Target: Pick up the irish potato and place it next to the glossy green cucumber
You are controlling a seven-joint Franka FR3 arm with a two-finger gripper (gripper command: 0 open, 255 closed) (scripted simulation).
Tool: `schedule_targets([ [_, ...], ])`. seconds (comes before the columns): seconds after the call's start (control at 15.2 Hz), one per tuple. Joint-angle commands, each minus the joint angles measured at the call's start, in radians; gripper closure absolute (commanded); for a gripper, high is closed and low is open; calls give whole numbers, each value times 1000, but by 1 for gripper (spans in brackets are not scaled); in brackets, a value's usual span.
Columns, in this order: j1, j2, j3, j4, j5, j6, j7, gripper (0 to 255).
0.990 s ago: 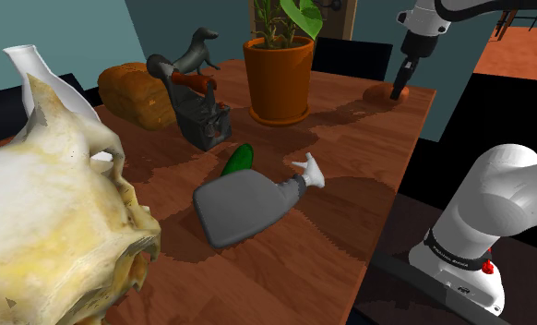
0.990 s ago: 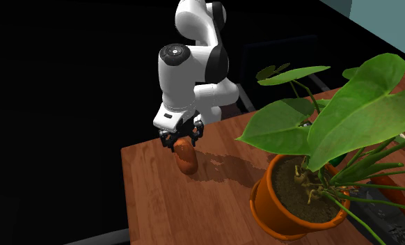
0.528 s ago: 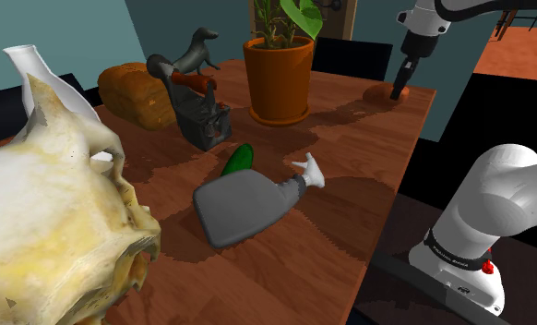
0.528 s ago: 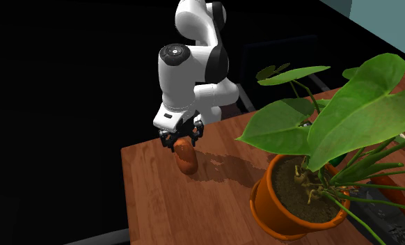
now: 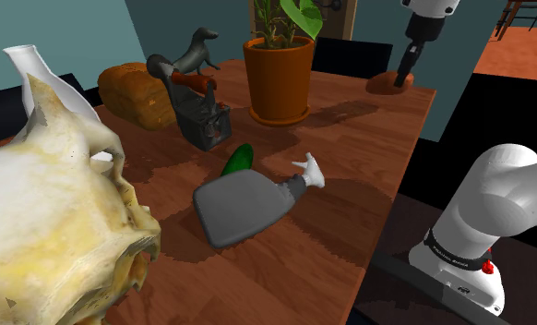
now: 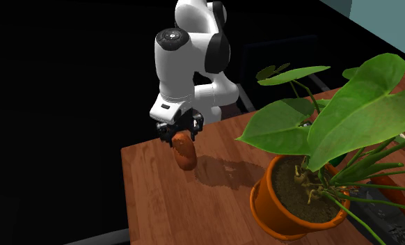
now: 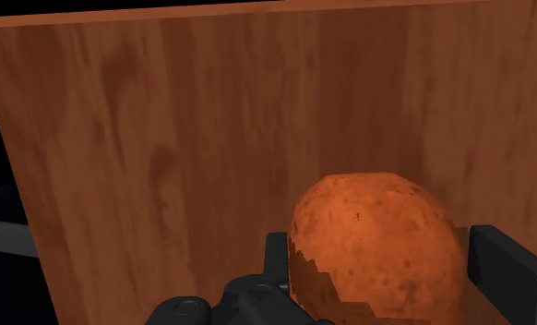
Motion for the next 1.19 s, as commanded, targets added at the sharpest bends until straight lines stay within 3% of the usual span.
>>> schedule_targets([
  [0.0,3,7,6,29,6,-23,0,255],
  [1.12,26,109,32,327,41,-219,-19,255],
])
